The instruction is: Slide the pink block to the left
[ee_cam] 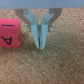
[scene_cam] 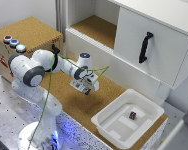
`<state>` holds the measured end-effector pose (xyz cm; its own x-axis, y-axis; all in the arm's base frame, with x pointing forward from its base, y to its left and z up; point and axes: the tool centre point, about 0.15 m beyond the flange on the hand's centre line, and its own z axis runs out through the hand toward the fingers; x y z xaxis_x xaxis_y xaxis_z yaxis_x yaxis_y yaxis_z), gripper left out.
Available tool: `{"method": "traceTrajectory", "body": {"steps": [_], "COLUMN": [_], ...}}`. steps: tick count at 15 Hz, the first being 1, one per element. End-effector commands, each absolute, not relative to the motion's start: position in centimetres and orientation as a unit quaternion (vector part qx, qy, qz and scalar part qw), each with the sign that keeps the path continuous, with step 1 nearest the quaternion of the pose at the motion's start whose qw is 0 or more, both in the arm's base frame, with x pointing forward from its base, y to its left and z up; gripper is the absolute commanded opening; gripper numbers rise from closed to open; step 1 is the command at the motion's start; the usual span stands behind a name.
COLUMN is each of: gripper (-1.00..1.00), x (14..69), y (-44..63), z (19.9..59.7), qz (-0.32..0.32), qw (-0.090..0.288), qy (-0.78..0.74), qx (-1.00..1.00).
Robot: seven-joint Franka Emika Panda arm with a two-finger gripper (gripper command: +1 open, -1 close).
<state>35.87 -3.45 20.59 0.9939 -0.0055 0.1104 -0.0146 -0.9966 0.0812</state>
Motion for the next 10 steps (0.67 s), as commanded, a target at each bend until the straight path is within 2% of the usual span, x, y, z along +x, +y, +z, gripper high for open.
{"method": "traceTrajectory", "body": {"steps": [1, 10], "gripper": [-1.00, -1.00], "x": [37.5, 39.0], "y": [0.2, 5.3], "z": [20.6, 20.8], "qz": [0.052, 0.049], "qw": [0.042, 0.020], "qy": [-0.008, 0.016], "qx": [0.998, 0.999]}}
